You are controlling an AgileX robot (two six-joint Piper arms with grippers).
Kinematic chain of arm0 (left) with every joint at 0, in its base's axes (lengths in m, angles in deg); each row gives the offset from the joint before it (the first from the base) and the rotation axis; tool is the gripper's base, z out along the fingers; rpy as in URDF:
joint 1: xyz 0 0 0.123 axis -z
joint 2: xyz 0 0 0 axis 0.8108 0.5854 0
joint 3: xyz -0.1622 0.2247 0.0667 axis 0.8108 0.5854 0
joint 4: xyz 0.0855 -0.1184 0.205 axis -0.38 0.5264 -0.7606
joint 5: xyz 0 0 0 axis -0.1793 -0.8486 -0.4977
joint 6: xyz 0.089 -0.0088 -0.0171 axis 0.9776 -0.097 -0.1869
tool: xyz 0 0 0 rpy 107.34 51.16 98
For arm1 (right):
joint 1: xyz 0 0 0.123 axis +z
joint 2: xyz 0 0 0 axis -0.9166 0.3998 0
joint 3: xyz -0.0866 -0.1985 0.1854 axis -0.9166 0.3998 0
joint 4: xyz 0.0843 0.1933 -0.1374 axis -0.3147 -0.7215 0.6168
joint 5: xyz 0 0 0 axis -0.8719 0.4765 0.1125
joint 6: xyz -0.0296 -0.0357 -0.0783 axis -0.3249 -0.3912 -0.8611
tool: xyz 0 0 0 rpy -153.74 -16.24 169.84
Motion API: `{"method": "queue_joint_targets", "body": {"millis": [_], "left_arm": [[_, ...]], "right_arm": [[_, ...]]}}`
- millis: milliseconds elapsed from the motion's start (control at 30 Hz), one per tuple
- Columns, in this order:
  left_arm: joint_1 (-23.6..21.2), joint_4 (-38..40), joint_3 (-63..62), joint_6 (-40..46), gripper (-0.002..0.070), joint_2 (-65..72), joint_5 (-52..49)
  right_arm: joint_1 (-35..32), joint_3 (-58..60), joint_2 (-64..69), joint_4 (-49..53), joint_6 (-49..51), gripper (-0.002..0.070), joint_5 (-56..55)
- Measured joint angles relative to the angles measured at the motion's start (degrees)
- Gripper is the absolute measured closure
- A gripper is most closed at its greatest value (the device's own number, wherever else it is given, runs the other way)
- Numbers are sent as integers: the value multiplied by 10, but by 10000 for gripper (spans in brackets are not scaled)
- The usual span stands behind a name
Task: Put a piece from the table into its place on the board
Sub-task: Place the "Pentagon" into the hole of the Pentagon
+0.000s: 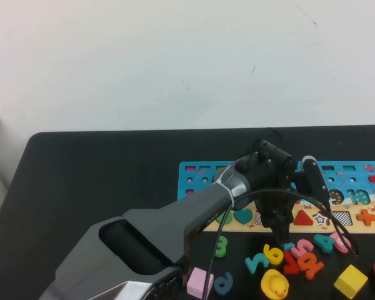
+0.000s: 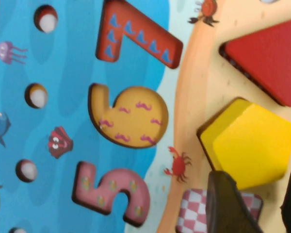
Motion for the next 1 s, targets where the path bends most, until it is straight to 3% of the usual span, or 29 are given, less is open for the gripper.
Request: {"method": "queue_joint_targets", "body": {"millis": [467,700,867,1000], "left_arm": [[1,0,0,0,468,-16,10],[5,-10,0,-12,531,-25,-15],[14,-28,0,-42,634,-67,-42],[15,-29,0,-62,666,-105,-62]], "right_arm": [[0,0,0,0,0,83,0],[0,0,0,0,0,83,0],[0,0,0,0,0,83,0],[0,0,0,0,0,83,0]]}}
